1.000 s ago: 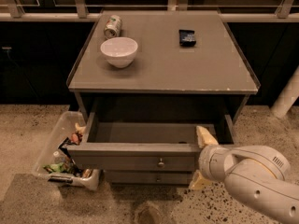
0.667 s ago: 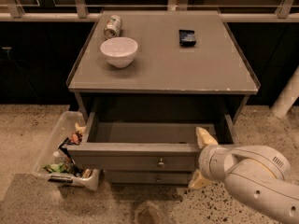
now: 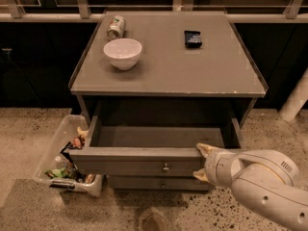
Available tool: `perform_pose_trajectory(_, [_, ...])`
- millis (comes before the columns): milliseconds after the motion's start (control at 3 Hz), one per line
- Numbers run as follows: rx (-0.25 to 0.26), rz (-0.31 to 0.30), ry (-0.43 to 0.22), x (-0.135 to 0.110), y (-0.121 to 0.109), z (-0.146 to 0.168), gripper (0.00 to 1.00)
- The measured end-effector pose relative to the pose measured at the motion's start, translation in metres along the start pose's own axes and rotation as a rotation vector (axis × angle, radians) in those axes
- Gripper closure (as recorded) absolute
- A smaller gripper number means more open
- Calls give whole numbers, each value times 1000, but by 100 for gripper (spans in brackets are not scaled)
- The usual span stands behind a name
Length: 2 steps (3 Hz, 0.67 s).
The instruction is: Open top drawer
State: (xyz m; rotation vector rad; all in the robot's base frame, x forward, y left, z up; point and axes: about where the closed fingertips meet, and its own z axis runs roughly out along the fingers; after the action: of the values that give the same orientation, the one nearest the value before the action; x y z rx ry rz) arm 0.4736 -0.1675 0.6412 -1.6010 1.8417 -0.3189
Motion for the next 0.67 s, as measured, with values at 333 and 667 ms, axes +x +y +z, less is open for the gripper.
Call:
perform_pose_trajectory(333, [0,0,0,0,0,0,69])
perform_pose_trajectory(667, [0,0,0,0,0,0,92])
